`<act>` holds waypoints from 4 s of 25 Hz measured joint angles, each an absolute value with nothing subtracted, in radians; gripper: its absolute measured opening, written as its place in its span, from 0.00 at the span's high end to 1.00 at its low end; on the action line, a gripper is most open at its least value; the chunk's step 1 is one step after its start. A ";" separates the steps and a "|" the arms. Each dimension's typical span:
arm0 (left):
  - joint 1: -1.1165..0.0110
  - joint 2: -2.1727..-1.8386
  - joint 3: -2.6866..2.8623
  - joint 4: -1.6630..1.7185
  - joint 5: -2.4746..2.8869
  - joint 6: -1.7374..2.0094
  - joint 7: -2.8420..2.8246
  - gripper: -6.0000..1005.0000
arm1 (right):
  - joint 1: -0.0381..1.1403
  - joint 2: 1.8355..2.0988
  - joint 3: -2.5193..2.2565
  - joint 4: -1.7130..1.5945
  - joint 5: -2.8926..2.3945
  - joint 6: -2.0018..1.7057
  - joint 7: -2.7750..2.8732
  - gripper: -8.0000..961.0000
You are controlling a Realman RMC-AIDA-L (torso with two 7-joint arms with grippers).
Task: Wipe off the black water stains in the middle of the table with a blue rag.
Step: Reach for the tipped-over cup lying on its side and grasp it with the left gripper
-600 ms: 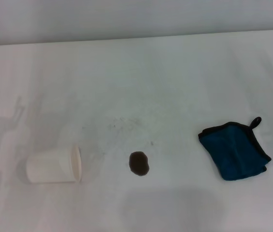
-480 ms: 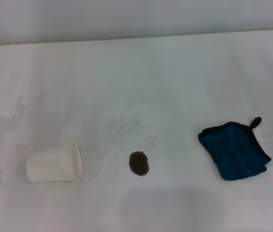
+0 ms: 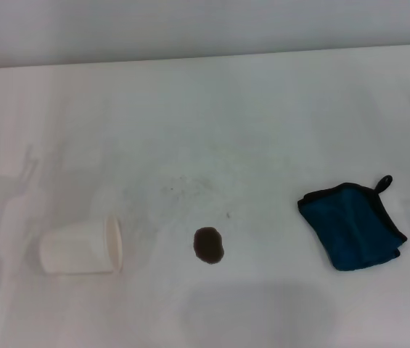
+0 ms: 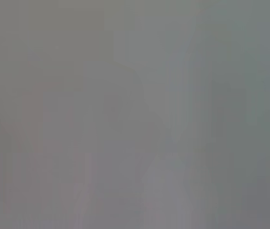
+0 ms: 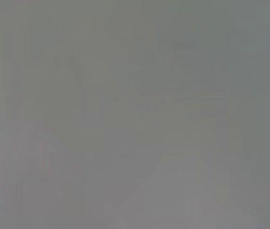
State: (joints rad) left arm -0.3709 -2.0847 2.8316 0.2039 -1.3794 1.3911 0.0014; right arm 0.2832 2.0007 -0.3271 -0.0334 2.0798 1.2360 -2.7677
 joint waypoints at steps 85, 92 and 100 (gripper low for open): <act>-1.254 -2.078 2.852 -1.274 0.407 1.922 -1.220 0.13 | 0.317 2.005 -0.385 -0.008 2.068 1.160 -2.755 0.19; -1.260 -2.078 2.852 -1.076 0.424 1.882 -1.179 0.13 | 0.320 2.005 -0.387 -0.005 2.068 1.160 -2.755 0.19; -1.265 -2.079 2.852 -0.944 0.508 1.791 -1.119 0.13 | 0.320 2.005 -0.390 -0.005 2.068 1.163 -2.755 0.19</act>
State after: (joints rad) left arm -1.2650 -2.0789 2.8516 -0.9439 0.5082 1.7906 -1.1186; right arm 0.3201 2.0049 -0.3902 -0.0048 2.0678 1.1634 -2.7550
